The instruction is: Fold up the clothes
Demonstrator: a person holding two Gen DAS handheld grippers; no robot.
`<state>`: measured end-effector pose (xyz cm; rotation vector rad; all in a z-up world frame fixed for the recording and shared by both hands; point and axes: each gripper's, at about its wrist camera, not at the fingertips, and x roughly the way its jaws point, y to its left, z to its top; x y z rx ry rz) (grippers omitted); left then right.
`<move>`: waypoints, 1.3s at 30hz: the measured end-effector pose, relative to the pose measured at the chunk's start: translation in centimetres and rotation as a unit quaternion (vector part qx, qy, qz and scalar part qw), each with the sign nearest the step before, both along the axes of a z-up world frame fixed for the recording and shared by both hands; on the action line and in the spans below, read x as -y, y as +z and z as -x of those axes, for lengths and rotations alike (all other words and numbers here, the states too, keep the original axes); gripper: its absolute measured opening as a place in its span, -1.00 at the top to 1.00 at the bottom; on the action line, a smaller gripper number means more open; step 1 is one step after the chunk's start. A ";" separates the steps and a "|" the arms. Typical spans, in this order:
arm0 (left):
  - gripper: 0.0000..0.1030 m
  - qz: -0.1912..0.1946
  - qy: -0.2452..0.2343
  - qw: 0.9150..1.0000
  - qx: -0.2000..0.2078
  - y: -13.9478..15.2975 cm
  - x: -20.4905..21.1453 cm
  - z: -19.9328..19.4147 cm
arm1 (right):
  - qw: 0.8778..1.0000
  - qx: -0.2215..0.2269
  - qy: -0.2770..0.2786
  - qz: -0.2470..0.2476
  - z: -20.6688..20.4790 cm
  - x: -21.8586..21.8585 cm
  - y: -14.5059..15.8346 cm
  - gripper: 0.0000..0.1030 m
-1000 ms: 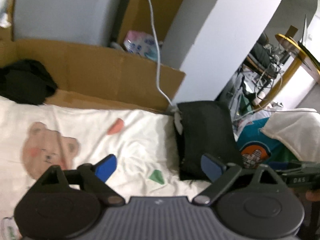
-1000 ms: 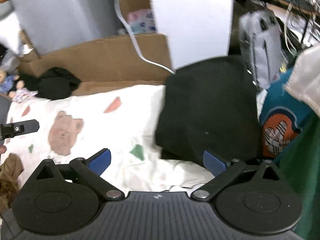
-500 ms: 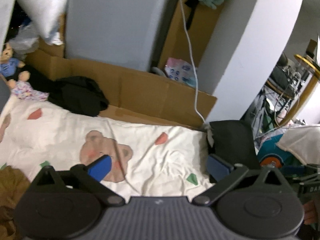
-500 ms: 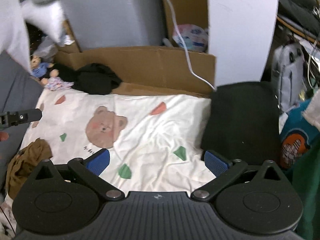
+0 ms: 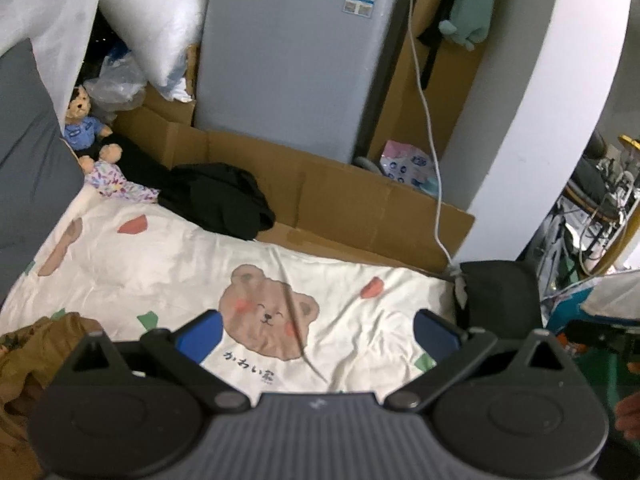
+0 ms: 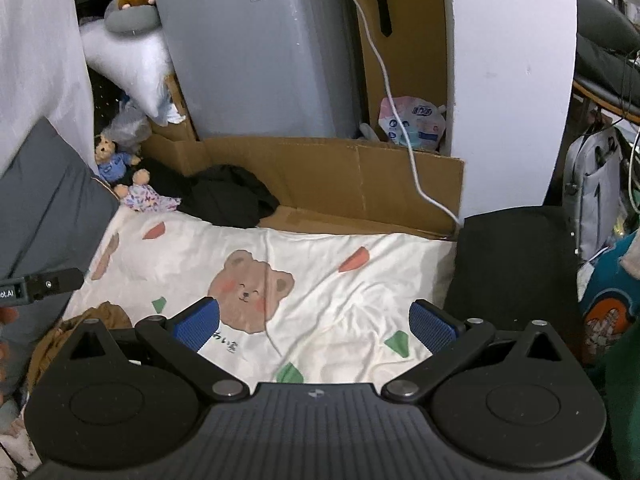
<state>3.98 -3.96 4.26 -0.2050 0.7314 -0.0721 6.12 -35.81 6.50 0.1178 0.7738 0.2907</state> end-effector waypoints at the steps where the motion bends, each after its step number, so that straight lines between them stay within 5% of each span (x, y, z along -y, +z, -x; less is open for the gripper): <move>1: -0.99 0.000 0.001 1.000 0.003 -0.2 0.2 0.3 | 1.000 0.000 0.003 0.001 0.1 -0.2 -0.2 -1.00; 13: -0.99 -0.002 0.043 0.999 0.021 -1.8 0.2 3.1 | 1.000 0.025 0.005 -0.010 1.7 -2.7 -2.3 -1.00; 39: -0.99 -0.049 0.036 0.998 0.016 -1.2 2.2 4.2 | 0.997 0.071 -0.006 0.005 2.9 -3.3 -1.3 -1.00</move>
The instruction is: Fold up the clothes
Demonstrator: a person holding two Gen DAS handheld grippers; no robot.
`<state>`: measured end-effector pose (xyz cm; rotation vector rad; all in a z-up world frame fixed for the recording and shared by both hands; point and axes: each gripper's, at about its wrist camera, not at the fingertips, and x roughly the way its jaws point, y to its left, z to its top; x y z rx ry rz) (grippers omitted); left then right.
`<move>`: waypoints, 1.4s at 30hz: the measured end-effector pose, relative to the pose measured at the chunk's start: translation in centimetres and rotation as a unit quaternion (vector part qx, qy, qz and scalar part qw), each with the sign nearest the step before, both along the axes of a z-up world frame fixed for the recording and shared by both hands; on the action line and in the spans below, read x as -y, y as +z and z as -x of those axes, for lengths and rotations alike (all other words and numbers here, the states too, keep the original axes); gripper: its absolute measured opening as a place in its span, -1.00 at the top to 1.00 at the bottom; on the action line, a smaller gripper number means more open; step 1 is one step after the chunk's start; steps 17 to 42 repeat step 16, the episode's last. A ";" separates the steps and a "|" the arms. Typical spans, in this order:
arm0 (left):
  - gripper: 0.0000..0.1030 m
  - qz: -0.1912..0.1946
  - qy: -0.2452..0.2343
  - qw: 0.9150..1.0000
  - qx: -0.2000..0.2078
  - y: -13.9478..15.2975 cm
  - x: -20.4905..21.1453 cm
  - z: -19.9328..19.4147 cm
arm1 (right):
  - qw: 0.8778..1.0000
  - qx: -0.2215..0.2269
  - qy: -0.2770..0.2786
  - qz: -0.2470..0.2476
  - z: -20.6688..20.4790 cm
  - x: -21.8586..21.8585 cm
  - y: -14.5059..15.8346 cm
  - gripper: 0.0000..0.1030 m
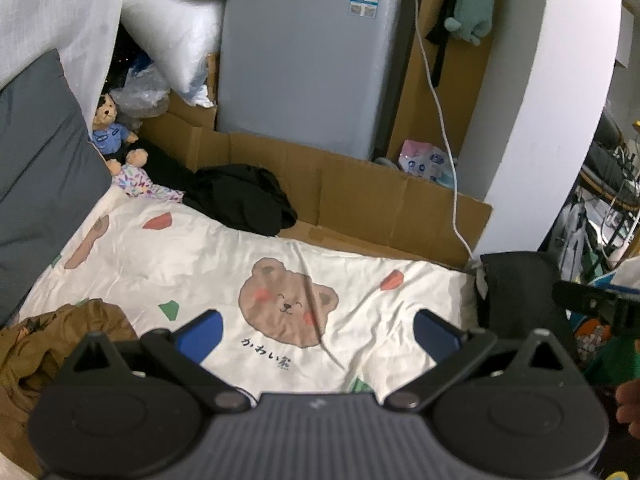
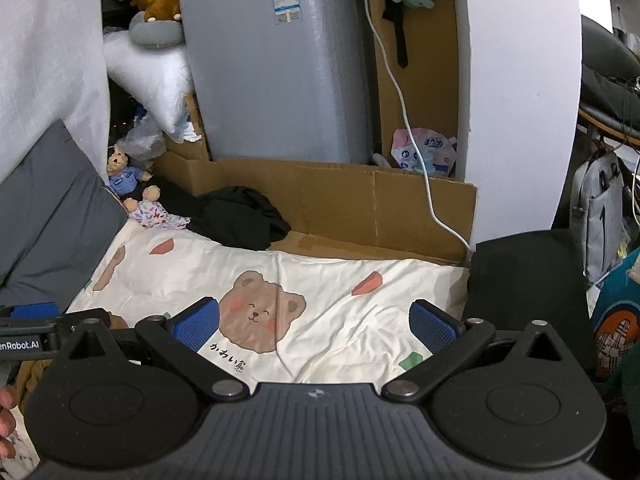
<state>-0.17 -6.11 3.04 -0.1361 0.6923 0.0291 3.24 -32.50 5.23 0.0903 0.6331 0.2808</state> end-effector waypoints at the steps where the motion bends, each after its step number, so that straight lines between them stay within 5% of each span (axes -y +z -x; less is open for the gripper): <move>1: -0.99 -0.001 -0.001 1.000 0.000 0.0 0.0 0.0 | 1.000 0.001 0.001 0.000 0.0 0.0 0.1 -1.00; 42: -0.99 -0.010 -0.004 1.000 0.011 0.3 0.3 0.2 | 1.000 0.002 -0.003 0.006 -0.1 0.4 0.0 -1.00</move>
